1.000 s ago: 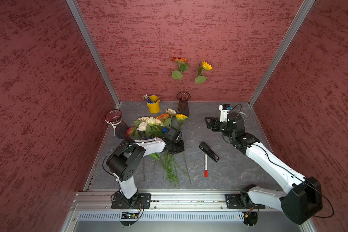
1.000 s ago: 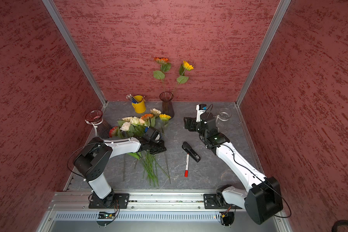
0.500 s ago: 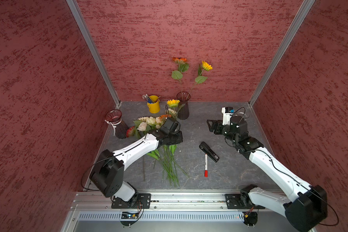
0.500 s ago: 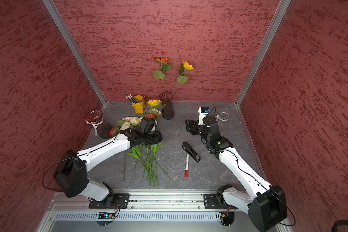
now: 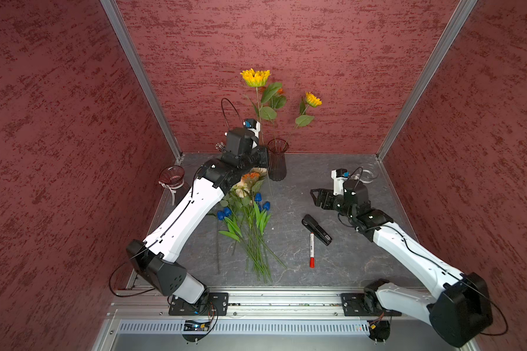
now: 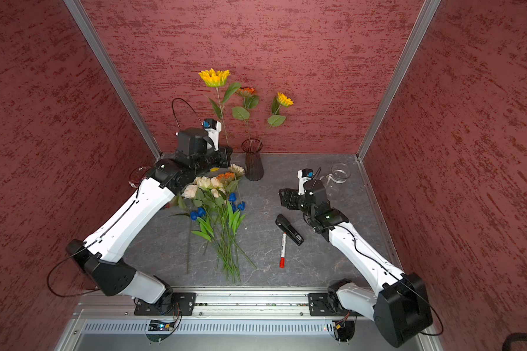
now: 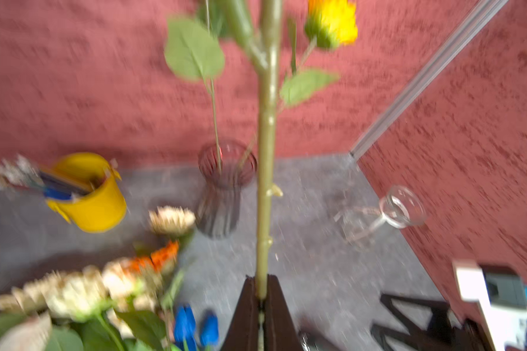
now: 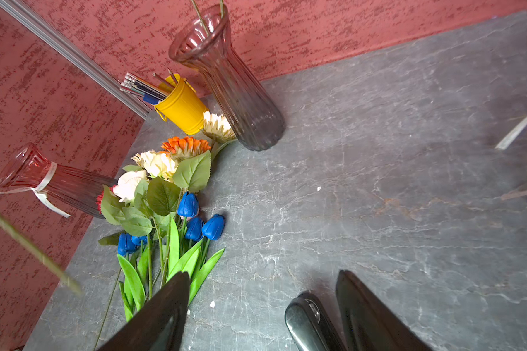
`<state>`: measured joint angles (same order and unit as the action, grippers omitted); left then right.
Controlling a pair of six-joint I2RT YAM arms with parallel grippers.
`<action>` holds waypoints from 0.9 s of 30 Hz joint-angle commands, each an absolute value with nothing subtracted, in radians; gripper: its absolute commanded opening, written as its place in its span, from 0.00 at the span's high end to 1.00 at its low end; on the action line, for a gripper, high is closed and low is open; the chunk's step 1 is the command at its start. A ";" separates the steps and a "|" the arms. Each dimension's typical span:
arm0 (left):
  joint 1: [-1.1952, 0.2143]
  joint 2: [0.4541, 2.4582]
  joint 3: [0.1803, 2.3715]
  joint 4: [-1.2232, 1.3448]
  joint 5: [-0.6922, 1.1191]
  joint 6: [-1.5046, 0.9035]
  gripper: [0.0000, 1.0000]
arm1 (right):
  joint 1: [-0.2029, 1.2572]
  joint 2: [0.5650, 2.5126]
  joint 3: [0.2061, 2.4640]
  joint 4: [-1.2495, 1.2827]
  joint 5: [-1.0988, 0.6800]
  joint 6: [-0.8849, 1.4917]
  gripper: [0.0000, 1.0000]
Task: Arrange the flowers in different vases according to their variety
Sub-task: Insert the flower into the vase.
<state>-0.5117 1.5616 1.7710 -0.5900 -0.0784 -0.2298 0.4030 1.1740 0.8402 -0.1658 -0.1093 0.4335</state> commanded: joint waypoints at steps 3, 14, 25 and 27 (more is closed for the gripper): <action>-0.409 1.674 1.906 -0.408 -0.056 -0.169 1.00 | 0.399 1.211 0.851 -0.152 -0.132 0.440 0.20; -0.317 1.945 2.180 -0.117 0.077 -0.303 1.00 | 0.400 1.345 0.956 -0.138 -0.150 0.428 0.20; -0.363 2.138 2.184 0.029 0.036 -0.165 1.00 | 0.400 1.383 1.028 -0.144 -0.153 0.422 0.20; -0.372 2.159 2.147 0.040 0.034 -0.161 1.00 | 0.400 1.383 1.031 -0.144 -0.154 0.422 0.20</action>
<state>-0.3561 2.1281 2.1750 -0.0010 0.0433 -0.2089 0.4030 1.3827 0.9962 -0.1604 -0.1444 0.4332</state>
